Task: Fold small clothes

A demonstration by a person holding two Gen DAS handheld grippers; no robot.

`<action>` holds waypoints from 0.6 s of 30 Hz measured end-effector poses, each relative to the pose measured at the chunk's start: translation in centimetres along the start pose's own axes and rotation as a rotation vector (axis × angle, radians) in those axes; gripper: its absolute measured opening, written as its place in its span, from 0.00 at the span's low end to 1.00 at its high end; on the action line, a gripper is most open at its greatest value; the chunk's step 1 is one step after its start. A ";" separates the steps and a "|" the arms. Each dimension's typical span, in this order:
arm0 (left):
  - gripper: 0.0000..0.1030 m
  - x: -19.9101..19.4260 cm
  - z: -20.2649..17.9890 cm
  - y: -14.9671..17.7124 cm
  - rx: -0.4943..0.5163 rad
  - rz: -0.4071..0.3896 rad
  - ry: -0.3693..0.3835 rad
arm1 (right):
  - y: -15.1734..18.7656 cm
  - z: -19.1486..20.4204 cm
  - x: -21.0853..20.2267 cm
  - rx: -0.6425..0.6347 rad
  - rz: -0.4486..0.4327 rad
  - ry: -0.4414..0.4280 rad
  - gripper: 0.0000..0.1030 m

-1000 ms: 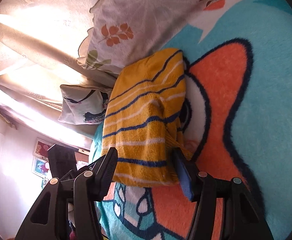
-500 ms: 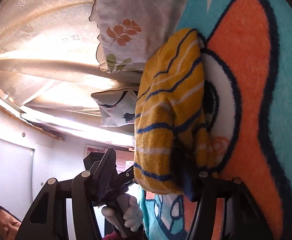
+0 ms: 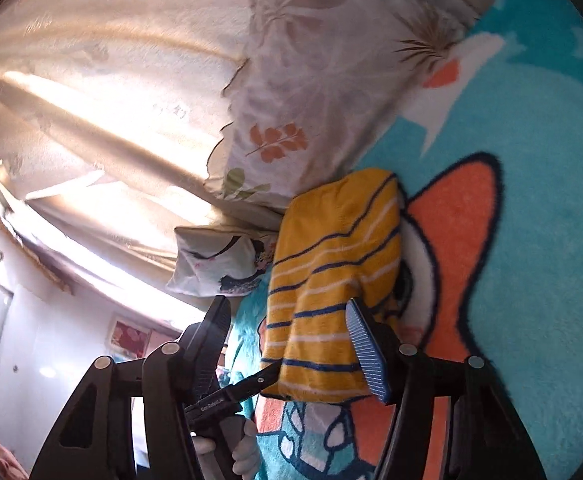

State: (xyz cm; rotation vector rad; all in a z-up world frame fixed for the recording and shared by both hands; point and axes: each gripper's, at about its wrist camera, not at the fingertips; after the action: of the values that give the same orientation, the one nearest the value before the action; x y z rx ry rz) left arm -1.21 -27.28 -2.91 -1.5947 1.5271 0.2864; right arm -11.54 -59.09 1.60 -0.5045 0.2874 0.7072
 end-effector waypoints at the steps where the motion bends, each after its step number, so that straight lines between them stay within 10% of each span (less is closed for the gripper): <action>1: 0.81 0.0 -0.1 0.0 0.006 -0.002 -0.012 | 0.1 1.3 1.1 -0.043 0.028 -0.005 0.47; 4: 0.82 -0.1 0.2 0.1 0.018 -0.003 -0.031 | 0.7 3.0 4.8 -0.123 0.118 0.092 0.38; 8: 0.80 -0.6 1.8 0.2 -0.057 0.000 0.030 | 1.4 -0.9 8.0 -0.071 0.180 0.275 0.00; 18: 0.75 -4.5 -2.6 -0.3 0.083 -0.110 0.067 | 3.1 4.1 3.3 -0.254 -0.036 0.274 0.27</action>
State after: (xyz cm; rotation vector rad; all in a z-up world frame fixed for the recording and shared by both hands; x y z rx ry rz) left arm -2.92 -26.09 1.90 -1.6293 1.4767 0.1078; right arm -10.93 -53.10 2.67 -0.8497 0.4465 0.6429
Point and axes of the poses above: each gripper's, at about its wrist camera, not at the fingertips, and x roughly the way its jaws point, z to its left, y to its underside, and after that the axes turned 8 degrees about y, right-handed
